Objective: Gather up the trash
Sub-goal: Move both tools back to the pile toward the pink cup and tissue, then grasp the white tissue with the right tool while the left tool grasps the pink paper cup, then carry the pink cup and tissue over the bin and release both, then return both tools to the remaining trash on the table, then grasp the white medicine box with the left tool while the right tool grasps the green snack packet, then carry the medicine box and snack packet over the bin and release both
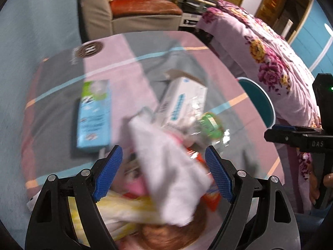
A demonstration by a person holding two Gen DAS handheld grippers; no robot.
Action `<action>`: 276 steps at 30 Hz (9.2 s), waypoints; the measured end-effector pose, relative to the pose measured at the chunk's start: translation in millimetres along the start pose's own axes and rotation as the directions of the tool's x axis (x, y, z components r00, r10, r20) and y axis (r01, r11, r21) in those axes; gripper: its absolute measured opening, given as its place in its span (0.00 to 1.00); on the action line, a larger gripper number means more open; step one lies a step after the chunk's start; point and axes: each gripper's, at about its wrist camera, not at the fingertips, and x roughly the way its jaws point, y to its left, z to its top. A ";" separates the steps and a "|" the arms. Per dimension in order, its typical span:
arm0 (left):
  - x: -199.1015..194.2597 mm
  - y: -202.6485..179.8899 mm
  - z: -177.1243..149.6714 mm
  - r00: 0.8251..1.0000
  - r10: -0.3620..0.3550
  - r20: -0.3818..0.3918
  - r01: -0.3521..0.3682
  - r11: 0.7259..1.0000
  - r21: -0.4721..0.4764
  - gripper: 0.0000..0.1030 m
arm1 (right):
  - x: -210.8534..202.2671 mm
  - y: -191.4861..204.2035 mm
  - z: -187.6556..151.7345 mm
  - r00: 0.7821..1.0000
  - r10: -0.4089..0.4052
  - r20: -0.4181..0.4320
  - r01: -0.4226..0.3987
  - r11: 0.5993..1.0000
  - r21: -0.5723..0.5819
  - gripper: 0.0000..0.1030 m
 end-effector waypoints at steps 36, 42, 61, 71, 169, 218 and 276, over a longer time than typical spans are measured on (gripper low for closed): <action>-7.0 68.1 -26.8 1.000 -0.030 0.003 0.030 0.996 -0.085 0.80 | 42.8 120.2 8.5 0.991 0.117 -0.067 -0.128 0.969 -0.212 0.06; 7.8 45.9 -11.2 0.999 -0.039 -0.024 0.038 0.999 -0.032 0.80 | 28.0 97.5 20.4 0.992 0.122 -0.009 -0.122 0.979 -0.162 0.05; 31.7 2.1 6.0 0.999 -0.005 -0.048 0.010 0.996 0.087 0.60 | 1.4 24.6 36.8 0.987 0.129 0.094 -0.126 0.991 -0.035 0.05; -14.9 -3.9 25.7 0.997 -0.047 0.065 0.045 0.999 0.028 0.60 | -4.4 5.1 36.6 0.979 0.163 0.120 -0.163 0.987 -0.004 0.04; 73.7 -111.4 83.2 0.983 -0.184 -0.021 0.185 0.983 0.015 0.90 | -63.5 -127.3 41.9 0.980 -0.075 0.182 0.036 0.978 0.207 0.79; 51.2 81.9 48.4 0.998 -0.051 0.043 0.059 0.968 -0.242 0.90 | 99.2 64.8 45.4 0.979 -0.119 -0.166 0.064 0.950 -0.305 0.65; 84.2 -81.5 95.8 0.999 -0.037 -0.035 0.043 0.986 0.160 0.62 | -12.2 -86.9 56.3 0.988 0.077 0.133 -0.094 0.988 0.120 0.64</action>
